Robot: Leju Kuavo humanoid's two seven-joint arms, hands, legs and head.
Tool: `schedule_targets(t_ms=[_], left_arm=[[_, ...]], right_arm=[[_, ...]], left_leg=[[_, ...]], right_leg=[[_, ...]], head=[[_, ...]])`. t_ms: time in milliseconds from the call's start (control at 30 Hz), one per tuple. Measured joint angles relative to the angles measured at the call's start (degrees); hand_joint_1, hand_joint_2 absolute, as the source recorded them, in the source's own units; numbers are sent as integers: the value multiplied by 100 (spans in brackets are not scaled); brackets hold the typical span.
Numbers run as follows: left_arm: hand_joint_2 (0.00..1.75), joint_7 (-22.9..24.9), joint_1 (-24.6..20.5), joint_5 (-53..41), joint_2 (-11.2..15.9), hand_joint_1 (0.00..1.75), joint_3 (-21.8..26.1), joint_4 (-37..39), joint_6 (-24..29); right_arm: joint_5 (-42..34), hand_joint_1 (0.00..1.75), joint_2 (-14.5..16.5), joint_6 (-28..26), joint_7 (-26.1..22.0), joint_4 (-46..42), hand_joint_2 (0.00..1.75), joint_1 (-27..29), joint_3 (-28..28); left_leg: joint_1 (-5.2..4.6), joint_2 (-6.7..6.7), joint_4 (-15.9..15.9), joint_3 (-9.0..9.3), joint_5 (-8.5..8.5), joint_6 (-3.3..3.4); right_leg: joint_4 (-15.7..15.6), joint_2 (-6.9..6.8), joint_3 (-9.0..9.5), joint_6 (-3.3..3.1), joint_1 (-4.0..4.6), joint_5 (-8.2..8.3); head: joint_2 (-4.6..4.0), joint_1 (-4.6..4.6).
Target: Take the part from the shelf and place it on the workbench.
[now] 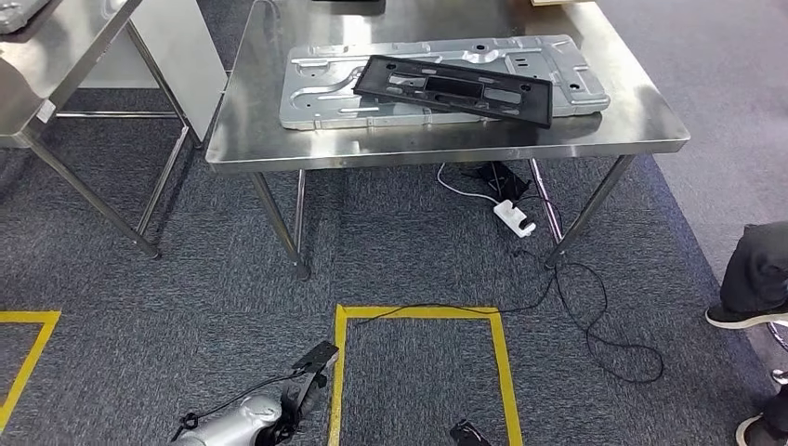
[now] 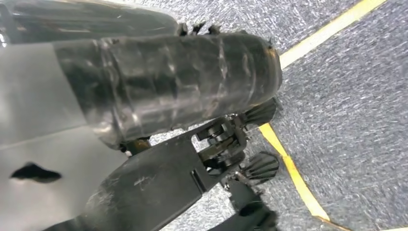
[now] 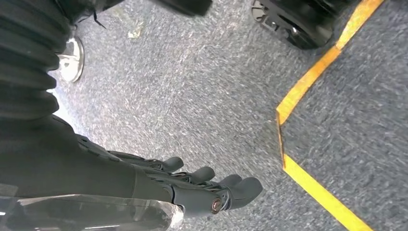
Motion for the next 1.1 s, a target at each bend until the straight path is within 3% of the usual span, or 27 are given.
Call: schedule_targets(t_ms=[33, 100, 133, 167, 267, 300, 333, 367, 433, 467, 500, 533, 567, 633, 667, 733, 800, 833, 867, 900, 933, 1000, 1067, 1100], left_arm=[[0, -2, -1, 1, 1, 0, 0, 0, 1], [0, -2, 20, 4, 0, 0, 0, 0, 2], [0, 1, 41, 6, 0, 0, 0, 0, 3], [0, 3, 63, 8, -1, 0, 0, 0, 3], [0, 17, 82, -15, -1, 0, 0, 0, 0], [0, 34, 73, -42, 0, 0, 0, 0, -8], [0, 61, 64, -77, 1, 0, -2, 0, -21], [0, 98, 58, -117, 1, 0, -5, 0, -43], [0, 179, 38, -186, 1, 0, -23, 0, -90], [0, 210, 11, -212, 2, 0, -32, 0, -108], [0, 232, -30, -227, 2, 0, -38, 0, -116], [0, 249, -82, -237, 3, 0, -42, 0, -121], [0, 267, -126, -240, 3, 0, -43, 0, -122], [0, 304, -153, -240, 7, 0, -48, 0, -126], [0, 326, -139, -239, 14, 0, -50, 1, -130], [0, 357, -118, -234, 25, 0, -52, 2, -138], [0, 374, -117, -229, 21, 0, -52, 2, -144], [0, 378, -114, -228, 18, 0, -52, 2, -144], [0, 381, -106, -226, 17, 0, -52, 2, -144], [0, 382, -97, -225, 18, 0, -52, 2, -144], [0, 384, -92, -225, 19, 0, -52, 2, -144], [0, 384, -98, -223, 20, 0, -52, 2, -142], [0, 380, -108, -220, 20, 0, -52, 2, -138], [0, 378, -104, -217, 21, 0, -52, 2, -136]], right_arm=[[2, 0, -1, 9, 18, 11, 87, -5, 1], [9, 0, -3, 45, 73, 48, 0, 9, 3], [10, 0, -5, 62, 102, 68, 0, 21, 4], [4, 0, -9, 74, 120, 87, 0, 34, 4], [-52, 0, -17, 136, 89, 110, 0, 39, 5], [-65, 0, -17, 184, 61, 111, 0, 35, 5], [-62, 0, -16, 244, 30, 114, 0, 32, 8], [-46, 0, -16, 306, 13, 117, 0, 32, 17], [4, 0, -15, 407, -4, 128, 0, 34, 59], [22, 0, -13, 433, -5, 133, 0, 37, 83], [32, 0, -11, 449, -3, 138, 0, 40, 103], [36, 0, -10, 461, 5, 143, 0, 38, 121], [39, 0, -9, 484, 28, 146, 0, 32, 134], [49, 0, -9, 567, 99, 154, 0, 5, 162], [54, 0, -10, 615, 139, 156, 0, -9, 184], [58, 0, -10, 687, 186, 158, 0, -27, 233], [60, 0, -10, 744, 200, 158, 0, -37, 276], [60, 0, -11, 766, 205, 158, 0, -43, 298], [62, 0, -11, 779, 214, 158, 0, -51, 322], [63, 0, -11, 784, 227, 158, 0, -58, 346], [65, 0, -11, 786, 239, 158, 0, -68, 370], [67, 0, -11, 787, 259, 158, 0, -92, 414], [68, 0, -11, 807, 265, 160, 0, -105, 445], [68, 0, -13, 825, 267, 162, 0, -105, 455]], left_leg=[[1, 0, 4, -36, 57, -37], [31, 0, -18, -82, 170, -106], [50, -3, 10, -125, 123, -135], [63, -7, 120, -185, -51, -159], [67, -14, 1010, -395, -954, -180], [63, -15, 1348, -422, -1068, -170], [55, -15, 1588, -401, -1009, -154], [44, -14, 1684, -318, -822, -130], [-3, 48, 1349, 120, -458, -62], [-39, 126, 928, 466, -476, -23], [-74, 199, 455, 798, -603, 14], [-102, 253, 52, 1045, -780, 53], [-123, 250, -219, 1178, -906, 90], [-115, 156, -389, 1191, -886, 165], [-101, 109, -413, 1170, -820, 195], [-71, 27, -428, 1100, -693, 238], [-68, -68, -389, 979, -604, 262], [-66, -118, -366, 918, -573, 256], [-60, -171, -335, 861, -549, 244], [-51, -223, -299, 812, -536, 231], [-37, -279, -249, 769, -536, 212], [-21, -378, -125, 664, -557, 155], [-12, -461, -43, 560, -558, 76], [-4, -507, -26, 526, -545, 39]], right_leg=[[-210, 6, 92, -38, 28, -103], [-291, -6, 36, -146, 62, -44], [-295, -16, -22, -202, 69, 26], [-303, -27, -96, -255, 67, 101], [-309, -33, -377, -342, 92, 324], [-309, -42, -480, -353, 112, 394], [-308, -61, -578, -365, 132, 458], [-304, -88, -668, -372, 150, 524], [-295, -159, -808, -372, 175, 642], [-287, -198, -846, -359, 186, 687], [-281, -251, -863, -339, 193, 726], [-278, -313, -869, -312, 196, 766], [-289, -381, -869, -280, 193, 807], [-304, -448, -874, -204, 172, 866], [-246, -387, -902, -166, 162, 806], [232, -175, -1077, -96, 139, 425], [981, -66, -1306, -52, 121, -38], [1220, -56, -1350, -36, 110, -146], [1272, -51, -1294, -21, 95, -151], [1117, -44, -1144, -11, 79, -65], [757, -10, -892, -2, 57, 78], [69, 202, -455, -12, 16, 200], [-176, 345, -324, -60, 14, 162], [-187, 320, -329, -95, 26, 175]], head=[[0, -5], [0, -9], [0, -5], [0, -14], [0, -51], [0, -54], [0, -53], [0, -53], [0, -54], [0, -54], [0, -53], [0, -53], [0, -52], [0, -56], [0, -51], [0, -34], [0, -18], [0, -16], [0, -17], [0, -17], [0, -17], [0, -16], [0, -10], [0, -9]])
